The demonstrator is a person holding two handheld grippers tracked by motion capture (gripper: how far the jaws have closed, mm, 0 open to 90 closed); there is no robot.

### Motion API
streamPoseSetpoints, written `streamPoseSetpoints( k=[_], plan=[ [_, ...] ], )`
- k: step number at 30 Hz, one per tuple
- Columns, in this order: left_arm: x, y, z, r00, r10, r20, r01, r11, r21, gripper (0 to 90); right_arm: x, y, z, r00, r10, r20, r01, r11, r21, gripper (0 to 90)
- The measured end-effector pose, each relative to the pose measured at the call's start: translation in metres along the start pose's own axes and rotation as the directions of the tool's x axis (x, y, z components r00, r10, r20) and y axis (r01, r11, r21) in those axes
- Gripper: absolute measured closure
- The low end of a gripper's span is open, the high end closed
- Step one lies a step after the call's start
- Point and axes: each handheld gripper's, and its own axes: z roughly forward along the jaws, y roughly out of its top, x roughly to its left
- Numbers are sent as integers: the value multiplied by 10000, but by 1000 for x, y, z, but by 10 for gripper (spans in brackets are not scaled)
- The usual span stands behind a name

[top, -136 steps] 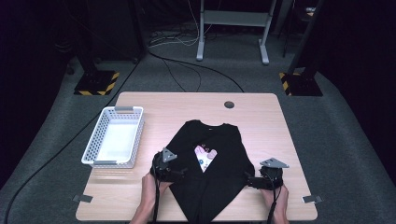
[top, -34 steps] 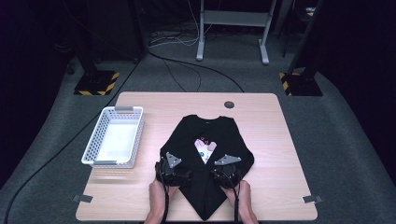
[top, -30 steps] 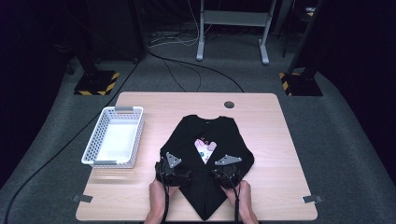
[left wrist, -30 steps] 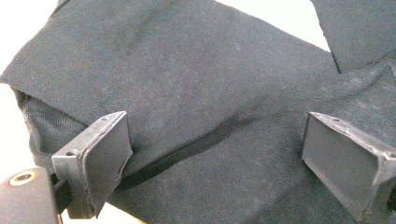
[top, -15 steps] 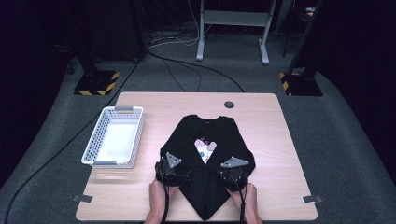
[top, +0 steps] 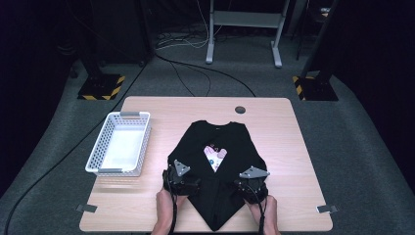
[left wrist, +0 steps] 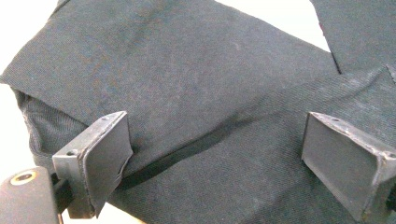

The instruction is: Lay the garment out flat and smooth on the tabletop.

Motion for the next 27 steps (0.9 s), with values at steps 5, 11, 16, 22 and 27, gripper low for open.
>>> streamPoseSetpoints(
  k=[5,11,16,22,27],
  plan=[
    [0,0,0,10000,9,-4,-9,10000,3,87,-3,-5,-6,9999,137,68,-137,9999,-48,896],
    [0,0,0,10000,6,1,-6,10000,2,88,-6,-8,-15,9997,188,166,-185,9997,-159,897],
    [0,0,0,10000,12,-4,-12,10000,0,88,-9,-14,-24,9994,244,261,-239,9995,-195,896],
    [0,0,0,10000,10,-1,-10,10000,1,88,-15,-23,-34,9981,458,404,-450,9988,-204,896],
    [0,0,0,10000,20,-14,-20,10000,-7,89,-15,-32,-45,9968,585,551,-570,9980,-286,894]
  ],
)
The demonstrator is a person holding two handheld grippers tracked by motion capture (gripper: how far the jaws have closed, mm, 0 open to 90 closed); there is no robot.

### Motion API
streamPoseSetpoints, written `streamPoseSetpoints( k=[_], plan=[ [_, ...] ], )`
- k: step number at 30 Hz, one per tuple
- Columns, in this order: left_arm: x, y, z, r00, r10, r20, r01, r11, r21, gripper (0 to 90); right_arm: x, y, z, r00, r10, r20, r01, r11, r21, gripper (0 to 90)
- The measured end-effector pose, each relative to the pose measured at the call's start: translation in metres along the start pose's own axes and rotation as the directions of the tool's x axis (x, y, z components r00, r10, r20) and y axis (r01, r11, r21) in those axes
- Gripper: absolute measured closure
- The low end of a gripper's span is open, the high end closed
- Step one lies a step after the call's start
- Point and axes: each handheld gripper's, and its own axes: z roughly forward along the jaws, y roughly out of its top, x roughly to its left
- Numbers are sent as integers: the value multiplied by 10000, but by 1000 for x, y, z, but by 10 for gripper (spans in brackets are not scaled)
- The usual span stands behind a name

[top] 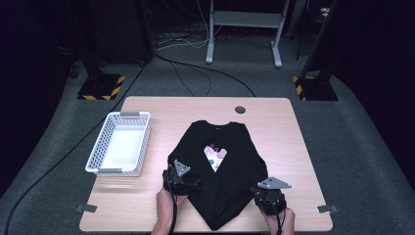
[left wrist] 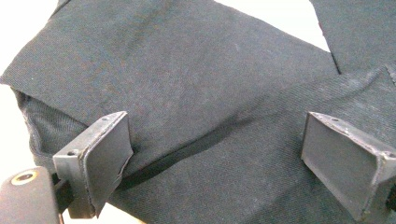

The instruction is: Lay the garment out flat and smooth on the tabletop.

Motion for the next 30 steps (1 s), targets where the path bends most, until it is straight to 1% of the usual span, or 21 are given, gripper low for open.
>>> streamPoseSetpoints(
  k=[3,8,10,12,13,14,16,17,18,19,20,22,24,25,26,28,29,30],
  plan=[
    [0,0,0,10000,-5,3,5,10000,1,88,-3,-7,-6,9998,173,8,-173,9998,-5,892],
    [0,0,0,10000,0,-1,0,10000,1,89,-5,-14,-11,9996,277,42,-277,9996,70,886],
    [0,0,0,10000,17,-10,-17,10000,9,89,-7,-20,-19,9991,401,167,-402,9991,90,865],
    [0,0,0,10000,18,-10,-18,10000,4,89,-8,-22,-21,9989,425,197,-427,9990,94,861],
    [0,0,0,10000,9,-3,-9,10000,12,89,-11,-25,-29,9983,493,309,-495,9988,53,861],
    [0,0,0,10000,6,-1,-6,10000,12,89,-11,-25,-29,9983,493,309,-495,9988,53,861],
    [0,0,0,10000,7,1,-7,10000,0,89,-13,-25,-34,9976,569,405,-566,9984,-73,834],
    [0,0,0,10000,4,0,-4,10000,-1,89,-14,-21,-36,9973,623,390,-617,9980,-163,788],
    [0,0,0,10000,5,2,-5,10000,0,89,-14,-21,-36,9973,623,390,-617,9980,-163,788],
    [0,0,0,10000,4,0,-4,10000,-3,89,-15,-18,-36,9973,651,350,-645,9977,-199,756],
    [0,0,0,10000,5,-4,-5,10000,-6,89,-14,-15,-34,9974,665,269,-658,9975,-260,715],
    [0,0,0,10000,13,-4,-13,10000,-5,89,-12,-6,-27,9982,597,79,-595,9979,-244,663],
    [0,0,0,10000,3,5,-3,10000,1,89,-8,3,-17,9989,466,-62,-467,9988,-168,597],
    [0,0,0,10000,1,6,-1,10000,0,89,-5,8,-11,9990,426,-156,-427,9991,-39,566],
    [0,0,0,10000,-1,7,1,10000,-2,89,-2,12,-6,9993,305,-229,-306,9995,-26,529],
    [0,0,0,10000,1,6,-1,10000,-4,89,4,21,4,9994,160,-297,-158,9998,84,479],
    [0,0,0,10000,2,4,-2,10000,-5,89,9,28,14,9997,41,-241,-35,9997,227,441],
    [0,0,0,10000,2,3,-2,10000,-5,89,10,31,19,9998,-27,-214,37,9991,428,422]
  ],
)
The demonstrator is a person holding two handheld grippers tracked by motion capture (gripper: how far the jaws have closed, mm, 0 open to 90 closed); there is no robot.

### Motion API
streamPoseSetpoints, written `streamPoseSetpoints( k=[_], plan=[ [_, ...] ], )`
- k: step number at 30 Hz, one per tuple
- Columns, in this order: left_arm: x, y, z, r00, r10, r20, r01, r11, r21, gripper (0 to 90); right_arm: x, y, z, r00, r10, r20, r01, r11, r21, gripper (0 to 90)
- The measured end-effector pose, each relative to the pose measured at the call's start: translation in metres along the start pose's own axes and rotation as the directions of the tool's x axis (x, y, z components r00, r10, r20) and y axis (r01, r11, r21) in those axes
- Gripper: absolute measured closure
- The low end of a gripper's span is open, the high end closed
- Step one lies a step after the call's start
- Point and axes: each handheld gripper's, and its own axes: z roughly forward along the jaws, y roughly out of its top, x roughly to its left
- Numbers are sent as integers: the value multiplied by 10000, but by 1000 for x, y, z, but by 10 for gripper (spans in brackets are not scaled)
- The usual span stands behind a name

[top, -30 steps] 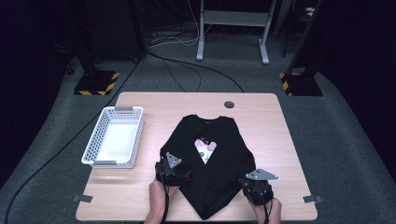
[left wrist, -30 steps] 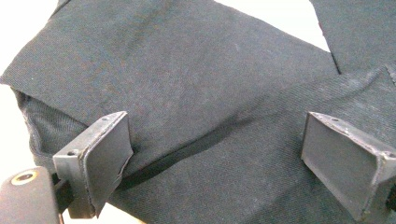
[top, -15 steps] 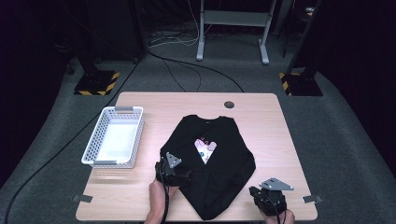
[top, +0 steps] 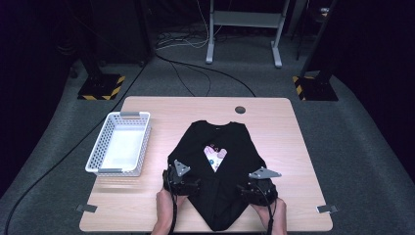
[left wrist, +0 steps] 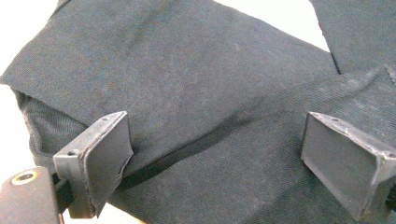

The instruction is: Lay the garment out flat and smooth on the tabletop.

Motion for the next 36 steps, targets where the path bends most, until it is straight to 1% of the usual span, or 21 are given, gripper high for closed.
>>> streamPoseSetpoints(
  k=[1,2,3,5,7,8,9,11,13,16,18,20,23,24,26,27,31,32,33,34,36],
  plan=[
    [0,0,0,10000,0,0,0,10000,0,89,0,0,0,10000,0,0,0,10000,0,422],
    [0,0,0,10000,0,0,0,10000,2,89,1,2,5,10000,-16,96,15,9998,190,400],
    [0,0,0,10000,2,-1,-2,10000,4,89,1,3,10,9999,-32,125,27,9991,421,399],
    [0,0,0,10000,-5,8,5,10000,7,89,1,2,16,10000,-35,44,32,9977,671,437],
    [0,0,0,10000,-9,8,9,10000,6,89,-1,-1,18,10000,-31,84,25,9969,782,537],
    [0,0,0,10000,-6,4,6,10000,12,89,-3,-4,16,9999,9,168,-22,9970,775,631],
    [0,0,0,10000,-2,4,2,10000,19,89,-3,-4,16,9999,9,168,-22,9970,775,631],
    [0,0,0,10000,1,-3,-1,10000,14,89,-5,-8,12,9998,148,146,-158,9973,720,709],
    [0,0,0,10000,0,-2,0,10000,14,90,-7,-11,9,9995,242,186,-254,9975,664,762],
    [0,0,0,10000,-5,5,5,10000,6,89,-9,-16,3,9994,270,237,-283,9980,562,792],
    [0,0,0,10000,-1,5,1,10000,6,89,-9,-22,-4,9992,253,325,-269,9985,481,793],
    [0,0,0,10000,4,-3,-4,10000,15,90,-10,-25,-7,9990,260,353,-277,9985,472,790],
    [0,0,0,10000,7,-3,-7,10000,13,90,-12,-36,-20,9978,478,463,-499,9977,454,767],
    [0,0,0,10000,5,-3,-5,10000,12,90,-12,-36,-20,9978,478,463,-499,9977,454,767],
    [0,0,0,10000,0,2,0,10000,14,89,-14,-43,-29,9973,523,515,-550,9971,518,738],
    [0,0,0,10000,0,5,0,10000,3,89,-14,-43,-29,9973,523,515,-550,9971,518,738],
    [0,0,0,10000,4,0,-4,10000,15,90,-17,-52,-46,9961,633,622,-662,9968,456,667],
    [0,0,0,10000,4,-3,-4,10000,13,90,-18,-54,-54,9950,725,689,-751,9965,369,625],
    [0,0,0,10000,8,-2,-8,10000,9,90,-18,-54,-54,9950,725,689,-751,9965,369,625],
    [0,0,0,10000,7,-4,-7,10000,11,90,-20,-55,-62,9942,766,757,-786,9966,235,571],
    [0,0,0,10000,1,-1,-1,10000,15,90,-21,-55,-65,9939,790,768,-805,9966,170,555]
  ],
)
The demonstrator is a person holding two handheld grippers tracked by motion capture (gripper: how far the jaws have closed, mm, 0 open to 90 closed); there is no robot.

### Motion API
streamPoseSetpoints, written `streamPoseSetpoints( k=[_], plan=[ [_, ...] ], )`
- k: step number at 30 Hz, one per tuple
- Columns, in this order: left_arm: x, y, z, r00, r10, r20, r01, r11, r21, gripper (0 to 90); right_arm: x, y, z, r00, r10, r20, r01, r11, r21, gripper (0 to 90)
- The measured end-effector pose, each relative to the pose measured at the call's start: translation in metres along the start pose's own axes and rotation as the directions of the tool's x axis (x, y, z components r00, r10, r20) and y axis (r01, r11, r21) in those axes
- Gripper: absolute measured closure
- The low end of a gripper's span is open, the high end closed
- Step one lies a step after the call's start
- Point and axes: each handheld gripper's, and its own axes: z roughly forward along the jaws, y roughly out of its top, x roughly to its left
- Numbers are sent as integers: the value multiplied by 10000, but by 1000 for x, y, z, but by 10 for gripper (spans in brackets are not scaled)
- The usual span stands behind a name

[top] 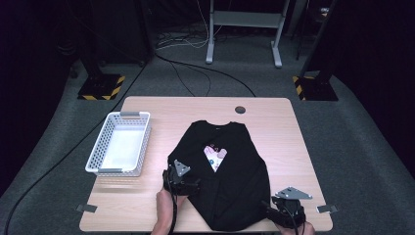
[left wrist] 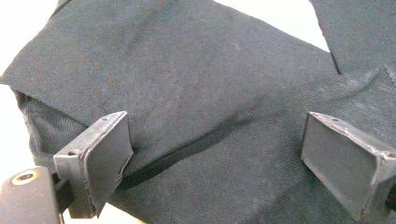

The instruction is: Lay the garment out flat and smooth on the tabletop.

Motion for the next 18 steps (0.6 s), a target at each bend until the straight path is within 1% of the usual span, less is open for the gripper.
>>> streamPoseSetpoints(
  k=[3,4,6,7,10,12,14,15,17,18],
  plan=[
    [0,0,0,10000,-3,6,3,10000,-14,90,-6,1,-5,9997,155,179,-150,9996,-247,484],
    [0,0,0,10000,-1,0,1,10000,-2,89,-9,2,-4,9996,187,196,-182,9995,-271,460],
    [0,0,0,10000,-2,-2,2,10000,-5,90,-12,3,2,9992,275,306,-266,9992,-289,377],
    [0,0,0,10000,0,-2,0,10000,-7,90,-14,4,6,9989,373,271,-365,9989,-286,356],
    [0,0,0,10000,8,-4,-8,10000,-7,90,-19,6,23,9989,420,228,-413,9987,-301,264],
    [0,0,0,10000,1,3,-1,10000,-5,90,-23,7,36,9992,376,111,-373,9989,-275,223],
    [0,0,0,10000,-4,-1,4,10000,-2,90,-26,7,48,9990,402,177,-399,9990,-182,184],
    [0,0,0,10000,-9,-4,9,10000,-16,90,-27,7,57,9989,379,267,-374,9992,-170,174],
    [0,0,0,10000,-3,-4,3,10000,-18,90,-29,6,69,9981,317,537,-310,9994,-142,162],
    [0,0,0,10000,1,-3,-1,10000,-17,90,-30,5,74,9975,321,624,-312,9994,-162,143]
  ],
)
